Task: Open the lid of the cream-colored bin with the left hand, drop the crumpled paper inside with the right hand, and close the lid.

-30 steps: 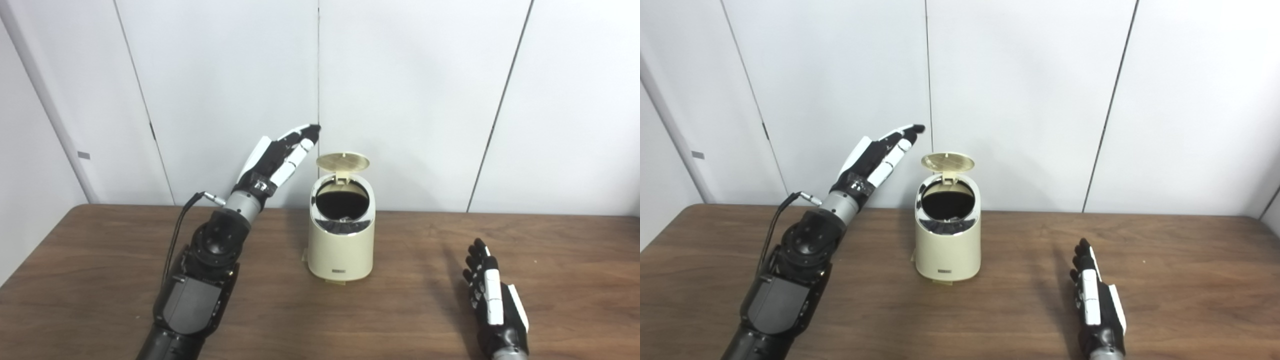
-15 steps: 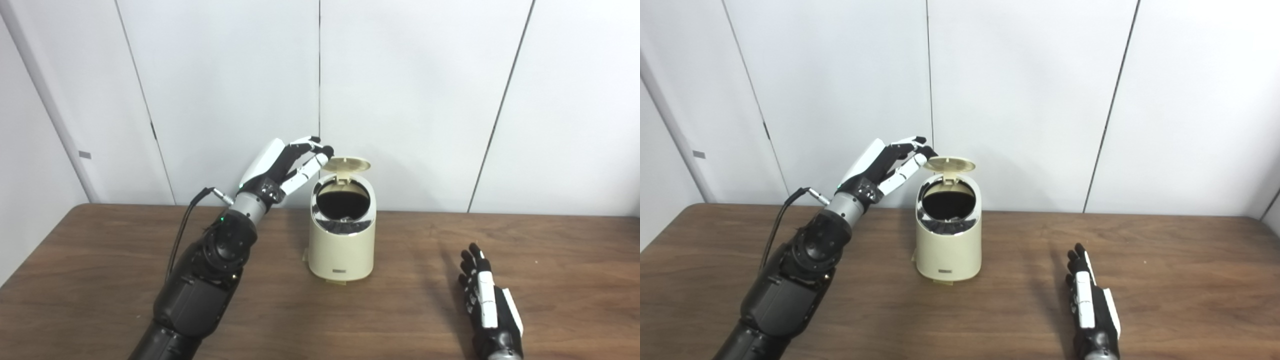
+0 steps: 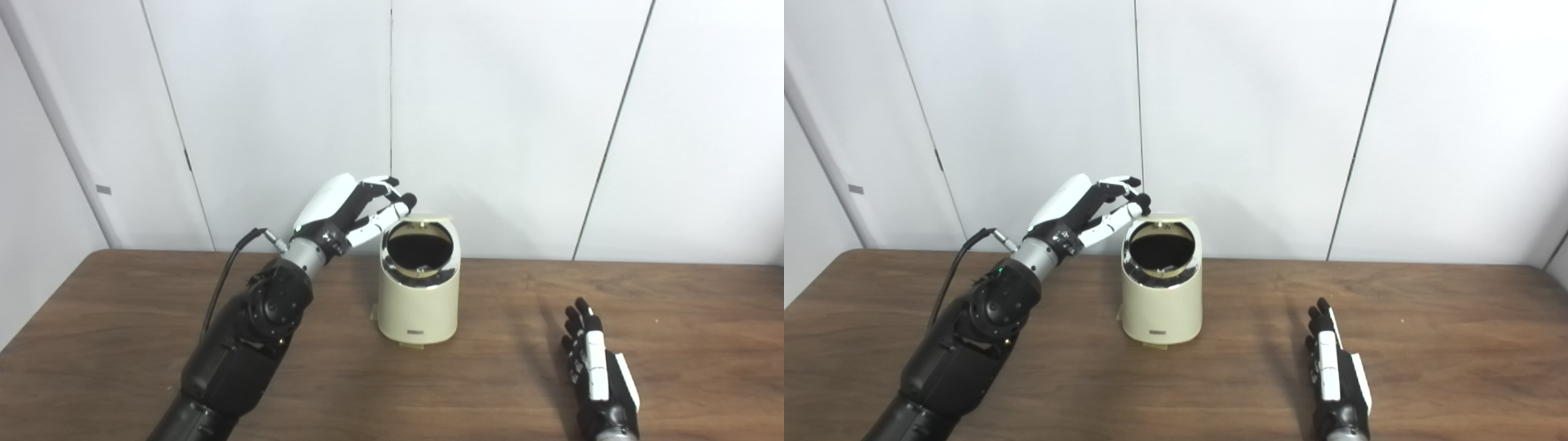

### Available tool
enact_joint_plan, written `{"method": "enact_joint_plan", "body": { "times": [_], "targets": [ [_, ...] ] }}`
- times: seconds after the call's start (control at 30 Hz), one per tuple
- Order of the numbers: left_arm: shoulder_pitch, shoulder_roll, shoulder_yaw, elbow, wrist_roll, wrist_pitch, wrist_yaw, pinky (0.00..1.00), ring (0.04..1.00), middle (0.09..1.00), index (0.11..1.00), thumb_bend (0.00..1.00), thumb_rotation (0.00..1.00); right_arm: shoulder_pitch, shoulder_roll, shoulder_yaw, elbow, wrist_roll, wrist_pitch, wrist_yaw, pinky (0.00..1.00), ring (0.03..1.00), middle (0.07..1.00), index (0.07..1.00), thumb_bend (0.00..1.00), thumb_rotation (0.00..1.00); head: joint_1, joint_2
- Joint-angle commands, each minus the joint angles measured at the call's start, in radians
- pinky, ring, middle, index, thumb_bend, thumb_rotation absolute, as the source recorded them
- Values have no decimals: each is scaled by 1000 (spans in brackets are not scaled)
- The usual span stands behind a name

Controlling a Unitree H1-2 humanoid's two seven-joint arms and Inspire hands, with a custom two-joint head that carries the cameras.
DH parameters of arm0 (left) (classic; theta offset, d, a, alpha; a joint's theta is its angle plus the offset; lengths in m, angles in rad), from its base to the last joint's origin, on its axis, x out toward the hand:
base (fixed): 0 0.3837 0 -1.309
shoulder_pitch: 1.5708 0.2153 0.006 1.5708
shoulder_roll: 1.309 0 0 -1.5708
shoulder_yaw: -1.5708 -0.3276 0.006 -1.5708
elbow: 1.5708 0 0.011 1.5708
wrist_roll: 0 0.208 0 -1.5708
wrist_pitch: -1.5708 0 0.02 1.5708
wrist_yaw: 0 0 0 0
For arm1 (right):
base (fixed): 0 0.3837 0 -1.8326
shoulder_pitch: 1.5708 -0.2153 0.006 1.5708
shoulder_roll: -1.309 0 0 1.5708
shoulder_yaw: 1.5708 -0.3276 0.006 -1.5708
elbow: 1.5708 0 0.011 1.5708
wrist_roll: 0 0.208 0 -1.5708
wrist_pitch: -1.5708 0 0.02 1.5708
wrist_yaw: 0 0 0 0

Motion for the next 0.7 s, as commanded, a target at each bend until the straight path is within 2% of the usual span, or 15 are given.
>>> {"method": "enact_joint_plan", "body": {
  "times": [0.0, 0.1, 0.23, 0.4, 0.47, 0.67],
  "targets": [
    [-36, 23, -11, -21, 40, -54, 7, 811, 922, 884, 632, 549, 1000, -28, 4, -2, -28, 0, 0, -3, 1000, 991, 978, 1000, 631, 1000, -1, 1],
    [-29, 36, -39, -15, 95, -100, 23, 776, 904, 872, 619, 532, 1000, -28, 5, -2, -30, 2, -2, -6, 1000, 994, 979, 1000, 632, 1000, -4, 6],
    [-19, 39, -58, -5, 142, -141, 31, 797, 913, 871, 615, 515, 1000, -29, 4, 1, -27, -9, -10, -14, 1000, 987, 974, 1000, 639, 1000, -9, 9],
    [2, 31, -77, -3, 180, -149, 10, 803, 928, 886, 649, 511, 1000, -32, -1, 4, -22, -22, -14, -13, 1000, 989, 972, 1000, 653, 1000, -13, 10],
    [11, 27, -90, 2, 205, -155, 13, 829, 933, 886, 657, 513, 1000, -32, 2, 0, -25, -16, -10, -14, 1000, 992, 972, 1000, 660, 1000, -13, 13],
    [28, 27, -137, 31, 298, -180, 24, 824, 922, 886, 710, 490, 992, -31, 4, 0, -31, -16, -5, -16, 1000, 992, 970, 1000, 661, 1000, -21, 17]
  ]
}}
